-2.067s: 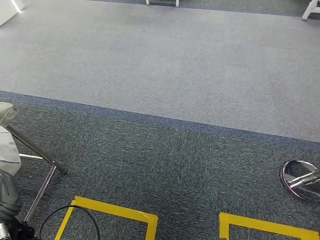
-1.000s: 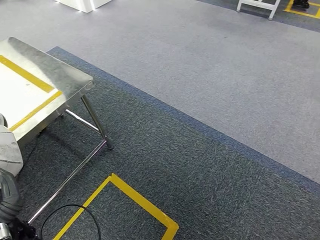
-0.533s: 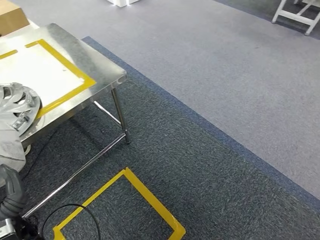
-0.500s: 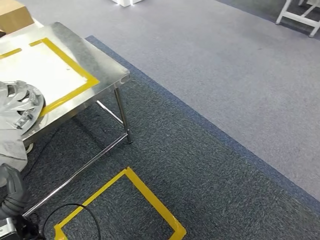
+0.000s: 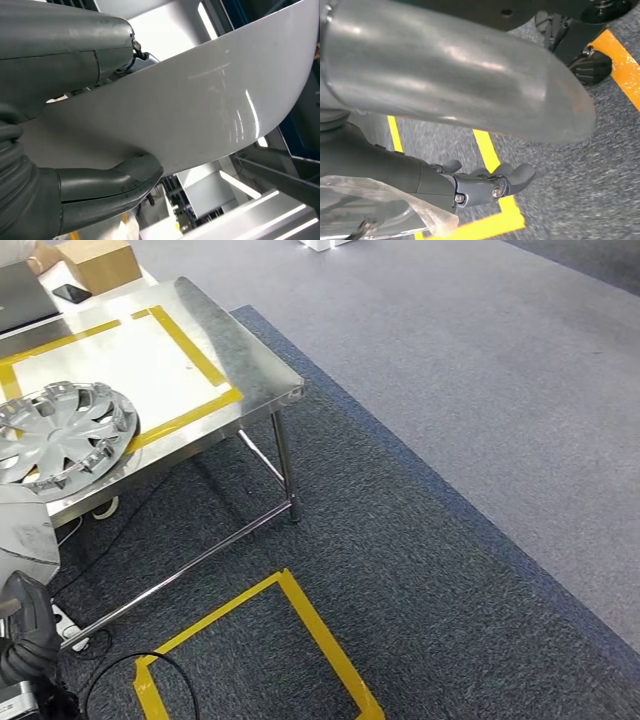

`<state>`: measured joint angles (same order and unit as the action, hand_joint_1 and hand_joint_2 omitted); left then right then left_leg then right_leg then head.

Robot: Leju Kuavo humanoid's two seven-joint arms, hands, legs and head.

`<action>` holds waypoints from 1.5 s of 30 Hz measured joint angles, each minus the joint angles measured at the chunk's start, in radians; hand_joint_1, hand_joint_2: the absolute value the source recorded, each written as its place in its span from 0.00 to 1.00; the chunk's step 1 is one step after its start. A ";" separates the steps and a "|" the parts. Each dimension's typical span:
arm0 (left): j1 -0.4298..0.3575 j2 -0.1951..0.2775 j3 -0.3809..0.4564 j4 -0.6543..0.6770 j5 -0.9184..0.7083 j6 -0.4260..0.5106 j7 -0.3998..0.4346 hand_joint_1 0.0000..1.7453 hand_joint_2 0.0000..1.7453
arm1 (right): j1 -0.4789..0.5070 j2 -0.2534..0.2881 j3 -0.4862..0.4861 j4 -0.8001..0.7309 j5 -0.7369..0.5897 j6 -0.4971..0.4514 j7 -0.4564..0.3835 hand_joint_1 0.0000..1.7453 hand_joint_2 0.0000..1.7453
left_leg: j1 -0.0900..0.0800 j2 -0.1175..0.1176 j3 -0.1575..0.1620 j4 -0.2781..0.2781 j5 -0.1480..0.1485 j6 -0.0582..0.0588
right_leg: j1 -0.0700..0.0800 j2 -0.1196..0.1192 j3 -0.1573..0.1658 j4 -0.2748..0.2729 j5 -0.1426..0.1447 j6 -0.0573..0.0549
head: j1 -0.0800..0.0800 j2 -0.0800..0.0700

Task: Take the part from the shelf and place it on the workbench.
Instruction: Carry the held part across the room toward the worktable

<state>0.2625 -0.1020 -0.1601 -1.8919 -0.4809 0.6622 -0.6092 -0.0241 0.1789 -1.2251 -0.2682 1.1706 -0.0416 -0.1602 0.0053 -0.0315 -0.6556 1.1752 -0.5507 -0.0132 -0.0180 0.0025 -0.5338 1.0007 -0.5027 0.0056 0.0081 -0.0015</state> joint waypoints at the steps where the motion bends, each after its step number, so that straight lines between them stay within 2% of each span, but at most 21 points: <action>1: 0.000 0.003 -0.001 0.000 0.004 0.000 0.000 1.00 1.00 | 0.001 0.000 -0.002 0.000 0.000 0.000 0.000 0.00 0.00 | 0.001 0.012 -0.031 0.067 -0.028 -0.003 | 0.002 -0.015 0.000 0.000 -0.002 -0.002 | -0.001 0.000; 3: 0.000 0.012 -0.004 0.001 0.013 0.000 0.000 1.00 1.00 | 0.002 0.000 -0.007 0.000 0.000 0.000 0.000 0.00 0.00 | 0.004 0.021 -0.057 0.125 -0.034 -0.004 | 0.004 -0.044 0.003 0.001 -0.006 -0.004 | -0.001 0.000; 5: 0.000 0.022 -0.010 0.001 0.018 0.000 -0.001 1.00 1.00 | 0.001 0.000 -0.010 0.000 0.000 0.000 0.000 0.00 0.00 | 0.003 0.033 -0.007 0.030 0.028 0.001 | 0.006 -0.066 0.011 0.001 -0.011 -0.002 | -0.001 0.000; 7: -0.002 0.030 -0.017 0.001 0.019 0.000 -0.002 1.00 1.00 | 0.000 0.000 -0.012 0.000 0.000 0.000 0.000 0.00 0.00 | -0.006 0.080 0.061 -0.100 0.073 0.014 | 0.009 -0.085 0.019 0.001 -0.018 0.004 | -0.001 0.000; 9: -0.004 0.035 -0.022 0.001 0.019 0.000 -0.004 1.00 1.00 | -0.003 0.000 -0.013 0.000 0.001 0.000 0.000 0.00 0.00 | -0.017 0.108 0.083 -0.152 0.075 0.026 | 0.014 -0.104 0.023 -0.001 -0.023 0.013 | -0.001 0.000; 11: -0.003 0.039 -0.024 0.000 0.020 0.000 -0.006 1.00 1.00 | -0.006 0.000 -0.014 0.000 0.002 0.001 0.000 0.00 0.00 | -0.016 0.088 0.081 -0.159 0.078 0.036 | 0.015 -0.119 0.029 -0.003 -0.028 0.022 | 0.000 0.000; 13: -0.004 0.044 -0.026 -0.001 0.024 0.000 -0.008 1.00 1.00 | -0.008 0.000 -0.016 0.000 0.004 0.001 -0.001 0.00 0.00 | -0.009 0.066 0.084 -0.167 0.083 0.046 | 0.012 -0.082 0.018 0.025 -0.052 0.033 | 0.003 0.000; 15: -0.005 0.048 -0.029 -0.002 0.029 0.000 -0.009 1.00 1.00 | -0.007 0.000 -0.017 0.000 0.005 0.001 -0.003 0.00 0.00 | -0.005 0.045 0.085 -0.170 0.086 0.054 | 0.008 -0.024 -0.037 0.135 -0.108 0.039 | 0.009 0.000; 17: -0.004 0.051 -0.032 -0.001 0.029 0.000 -0.010 1.00 1.00 | -0.004 0.000 -0.018 0.000 0.006 0.001 -0.003 0.00 0.00 | -0.005 0.020 0.084 -0.169 0.086 0.057 | 0.007 -0.006 -0.108 0.264 -0.150 0.042 | 0.011 0.000; 18: -0.004 0.053 -0.033 -0.001 0.030 0.000 -0.010 1.00 1.00 | -0.002 0.000 -0.019 0.000 0.006 0.001 -0.003 0.00 0.00 | -0.005 0.006 0.085 -0.168 0.085 0.057 | 0.007 -0.005 -0.127 0.287 -0.144 0.043 | 0.011 0.000; 20: -0.004 0.058 -0.033 -0.001 0.030 0.000 -0.010 1.00 1.00 | -0.001 0.000 -0.020 0.000 0.006 0.001 -0.003 0.00 0.00 | -0.004 -0.021 0.087 -0.166 0.084 0.054 | 0.006 0.003 -0.107 0.214 -0.075 0.041 | 0.011 0.000; 22: -0.003 0.063 -0.032 -0.002 0.030 0.000 -0.010 1.00 1.00 | -0.002 0.000 -0.021 0.000 0.006 0.003 -0.004 0.00 0.00 | -0.003 -0.045 0.086 -0.158 0.079 0.046 | 0.002 0.044 -0.051 0.079 -0.013 0.037 | 0.011 0.000; 24: -0.003 0.067 -0.032 -0.003 0.030 0.000 -0.011 1.00 1.00 | -0.002 0.000 -0.021 0.000 0.006 0.004 -0.004 0.00 0.00 | -0.002 -0.065 0.079 -0.152 0.078 0.034 | 0.000 0.075 -0.020 0.018 -0.003 0.033 | 0.010 0.000; 26: 0.000 0.072 -0.031 -0.005 0.030 0.000 -0.011 1.00 1.00 | -0.002 0.000 -0.022 0.000 0.007 0.005 -0.004 0.00 0.00 | 0.002 -0.084 0.073 -0.154 0.082 0.022 | 0.004 0.063 -0.015 0.015 -0.004 0.025 | 0.010 0.000; 29: 0.003 0.078 -0.029 -0.011 0.030 0.000 -0.012 1.00 1.00 | -0.003 0.000 -0.022 0.000 0.009 0.005 -0.005 0.00 0.00 | 0.000 -0.040 0.048 -0.100 0.046 0.006 | 0.001 0.029 -0.008 0.007 -0.001 0.008 | 0.005 0.000; 31: 0.002 0.080 -0.027 -0.013 0.030 0.000 -0.012 1.00 1.00 | -0.002 0.000 -0.023 0.000 0.013 0.005 -0.005 0.00 0.00 | 0.000 0.007 -0.010 0.026 -0.018 -0.002 | 0.002 0.002 -0.005 0.005 -0.004 0.000 | 0.000 0.000; 33: 0.003 0.081 -0.025 -0.013 0.029 0.000 -0.013 1.00 1.00 | 0.000 0.000 -0.023 0.000 0.016 0.004 -0.005 0.00 0.00 | 0.003 0.019 -0.057 0.126 -0.047 -0.005 | 0.005 -0.024 -0.002 0.006 -0.008 -0.002 | 0.000 0.000; 35: 0.004 0.083 -0.024 -0.013 0.027 0.000 -0.014 1.00 1.00 | 0.000 0.000 -0.023 0.000 0.018 0.004 -0.005 0.00 0.00 | 0.003 0.023 -0.035 0.083 -0.003 -0.002 | 0.007 -0.043 0.004 0.006 -0.012 -0.001 | 0.000 0.000; 38: 0.004 0.084 -0.024 -0.014 0.025 0.000 -0.017 1.00 1.00 | -0.005 0.000 -0.023 0.000 0.018 0.002 -0.004 0.00 0.00 | -0.002 0.033 0.064 -0.107 0.074 0.015 | 0.011 -0.056 0.011 0.006 -0.021 0.007 | 0.000 0.000; 43: 0.005 0.090 -0.025 -0.017 0.020 -0.002 -0.015 1.00 1.00 | -0.012 0.000 -0.023 0.000 0.024 -0.003 0.009 0.00 0.00 | -0.003 0.035 0.087 -0.164 0.078 0.038 | 0.012 -0.052 0.010 0.011 -0.032 0.031 | 0.002 0.000; 45: 0.002 0.092 -0.025 -0.018 0.024 -0.004 -0.012 1.00 1.00 | -0.011 0.000 -0.023 0.000 0.030 -0.006 0.011 0.00 0.00 | 0.003 0.034 0.092 -0.174 0.082 0.047 | 0.009 -0.025 -0.033 0.095 -0.079 0.038 | 0.006 0.000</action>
<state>0.2650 -0.0105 -0.1851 -1.9096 -0.4571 0.6585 -0.6208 -0.0354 0.1785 -1.2484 -0.2682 1.2006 -0.0473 -0.1496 0.0082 0.0028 -0.5635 1.0015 -0.4685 0.0338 -0.0087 -0.0221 -0.5666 1.0955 -0.5817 0.0440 0.0144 -0.0015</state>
